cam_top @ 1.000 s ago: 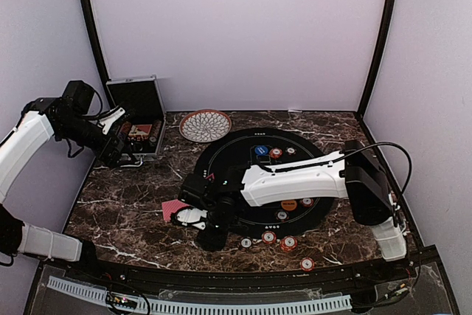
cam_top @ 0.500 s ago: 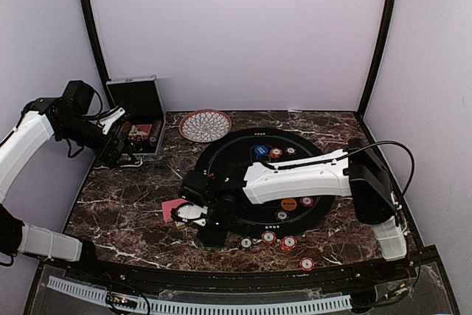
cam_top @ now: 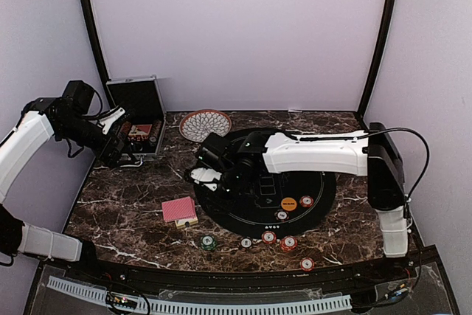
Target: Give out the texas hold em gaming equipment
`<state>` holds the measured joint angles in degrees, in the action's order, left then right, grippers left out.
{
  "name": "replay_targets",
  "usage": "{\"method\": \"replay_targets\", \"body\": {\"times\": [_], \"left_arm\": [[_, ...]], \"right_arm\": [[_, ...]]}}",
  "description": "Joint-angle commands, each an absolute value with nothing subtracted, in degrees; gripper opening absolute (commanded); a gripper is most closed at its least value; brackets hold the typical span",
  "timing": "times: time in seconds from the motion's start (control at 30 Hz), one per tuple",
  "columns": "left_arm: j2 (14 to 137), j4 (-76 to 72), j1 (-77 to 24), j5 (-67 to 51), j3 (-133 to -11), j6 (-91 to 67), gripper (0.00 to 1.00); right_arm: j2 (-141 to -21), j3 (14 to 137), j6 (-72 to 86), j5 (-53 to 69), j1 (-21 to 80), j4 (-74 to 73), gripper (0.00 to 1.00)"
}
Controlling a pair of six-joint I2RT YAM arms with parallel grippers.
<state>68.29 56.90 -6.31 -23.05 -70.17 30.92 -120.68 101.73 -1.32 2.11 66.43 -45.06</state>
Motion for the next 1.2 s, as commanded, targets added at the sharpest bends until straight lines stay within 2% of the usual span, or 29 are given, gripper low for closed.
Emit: {"method": "replay_targets", "body": {"times": [0.0, 0.43, 1.17], "left_arm": [[67.5, 58.5, -6.5, -23.7, -72.2, 31.8, 0.99], [68.5, 58.2, -6.6, -24.4, -72.9, 31.5, 0.99], [69.2, 57.9, -6.6, -24.4, -72.9, 31.0, 0.99]], "right_arm": [[-120.1, 103.4, 1.6, 0.2, 61.9, -43.3, 0.16], [-128.3, 109.0, 4.9, -1.4, 55.0, -41.5, 0.15], [-135.7, 112.2, 7.9, -0.3, 51.6, -37.9, 0.15]]}}
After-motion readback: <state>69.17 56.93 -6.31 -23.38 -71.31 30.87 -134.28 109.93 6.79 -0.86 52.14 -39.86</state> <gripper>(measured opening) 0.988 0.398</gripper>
